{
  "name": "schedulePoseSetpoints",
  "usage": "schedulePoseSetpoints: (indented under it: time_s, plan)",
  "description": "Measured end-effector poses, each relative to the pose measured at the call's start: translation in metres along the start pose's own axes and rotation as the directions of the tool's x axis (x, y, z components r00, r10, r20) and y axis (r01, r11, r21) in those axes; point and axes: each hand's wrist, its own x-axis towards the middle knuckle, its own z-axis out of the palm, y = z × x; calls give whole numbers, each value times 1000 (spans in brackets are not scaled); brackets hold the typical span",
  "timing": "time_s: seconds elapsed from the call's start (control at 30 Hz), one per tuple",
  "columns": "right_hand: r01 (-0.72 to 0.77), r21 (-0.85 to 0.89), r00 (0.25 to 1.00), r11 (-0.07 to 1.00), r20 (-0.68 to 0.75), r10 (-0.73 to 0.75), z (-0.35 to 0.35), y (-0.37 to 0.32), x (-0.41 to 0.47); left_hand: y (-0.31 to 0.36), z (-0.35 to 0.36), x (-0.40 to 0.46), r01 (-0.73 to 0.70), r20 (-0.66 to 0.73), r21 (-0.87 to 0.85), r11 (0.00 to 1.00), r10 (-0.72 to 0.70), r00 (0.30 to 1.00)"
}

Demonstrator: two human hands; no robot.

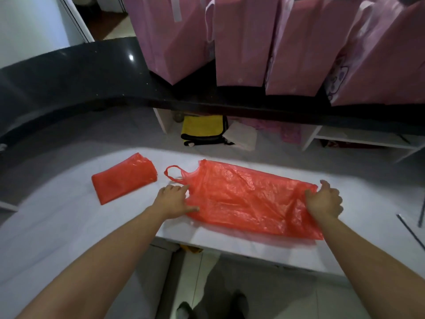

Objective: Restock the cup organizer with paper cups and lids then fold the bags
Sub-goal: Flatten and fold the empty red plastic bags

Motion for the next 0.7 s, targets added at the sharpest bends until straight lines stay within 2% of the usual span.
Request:
schedulePoseSetpoints:
  time_s: [0.07,0.17,0.2,0.27,0.33,0.37,0.4,0.47,0.53,0.6,0.7]
  plan:
    - [178,-73,979,981,-86,-184,6,-7,-4,6,2,-1,11,96,26,1000,-14,995]
    - [469,-90,881,879,-18,-472,16,-30,-20,14,3,-3,23,167,19,1000,-26,986]
    - [580,-94,814,809,34,-580,19,-39,-30,16,4,-4,13,167,-25,1000,-9,986]
    - [783,-89,621,615,145,-770,28,-59,-60,17,-5,-4,-8,156,-86,996,21,988]
    - [906,-118,423,406,251,-870,39,-81,-94,16,-22,2,-56,94,-130,990,68,993]
    - [933,-141,360,332,294,-885,47,-90,-109,16,-31,4,-86,65,-149,985,96,993]
    - [940,-168,338,298,335,-879,56,-99,-121,17,-40,5,-121,39,-163,979,129,991]
    - [928,-219,366,302,374,-852,73,-116,-138,17,-54,5,-195,-8,-175,965,196,980]
    - [898,-243,436,367,370,-820,84,-131,-148,14,-65,5,-234,-44,-207,950,229,972]
    - [866,-269,496,420,369,-786,89,-143,-153,8,-70,10,-245,-57,-334,910,240,969]
    - [837,-244,547,490,355,-758,93,-158,-153,-1,-79,19,-245,-87,-539,806,236,968]
